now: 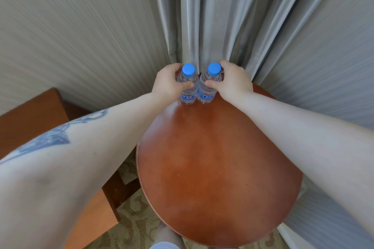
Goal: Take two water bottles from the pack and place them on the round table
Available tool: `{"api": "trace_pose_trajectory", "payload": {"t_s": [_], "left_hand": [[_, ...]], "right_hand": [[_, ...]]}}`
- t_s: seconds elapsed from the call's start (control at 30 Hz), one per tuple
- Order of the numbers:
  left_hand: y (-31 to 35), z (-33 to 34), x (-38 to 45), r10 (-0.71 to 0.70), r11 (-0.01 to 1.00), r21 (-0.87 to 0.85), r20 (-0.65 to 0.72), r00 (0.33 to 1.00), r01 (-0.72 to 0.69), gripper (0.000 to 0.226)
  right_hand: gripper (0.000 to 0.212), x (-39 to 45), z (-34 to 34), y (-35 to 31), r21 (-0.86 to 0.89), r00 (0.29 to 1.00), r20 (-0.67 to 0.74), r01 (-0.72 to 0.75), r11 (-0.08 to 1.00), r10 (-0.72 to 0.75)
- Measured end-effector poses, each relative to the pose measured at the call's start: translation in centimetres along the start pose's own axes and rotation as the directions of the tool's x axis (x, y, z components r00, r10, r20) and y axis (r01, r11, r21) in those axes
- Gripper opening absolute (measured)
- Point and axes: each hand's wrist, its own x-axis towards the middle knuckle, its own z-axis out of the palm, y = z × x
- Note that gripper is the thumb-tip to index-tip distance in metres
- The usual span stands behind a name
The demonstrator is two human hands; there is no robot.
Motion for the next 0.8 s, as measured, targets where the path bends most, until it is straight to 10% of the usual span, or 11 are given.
{"api": "trace_pose_trajectory", "payload": {"t_s": [0.67, 0.8], "left_hand": [[-0.5, 0.7, -0.4, 0.045, 0.999, 0.022, -0.014, 0.999, -0.045, 0.061], [-1.1, 0.4, -1.1, 0.036, 0.996, 0.078, 0.104, 0.994, -0.045, 0.094]], "right_hand": [[0.048, -0.2, 1.1, 0.1, 0.035, 0.997, -0.07, -0.04, 0.999, 0.043], [0.072, -0.7, 1.0, 0.7, 0.052, 0.995, 0.024, -0.094, 0.994, 0.093]]}}
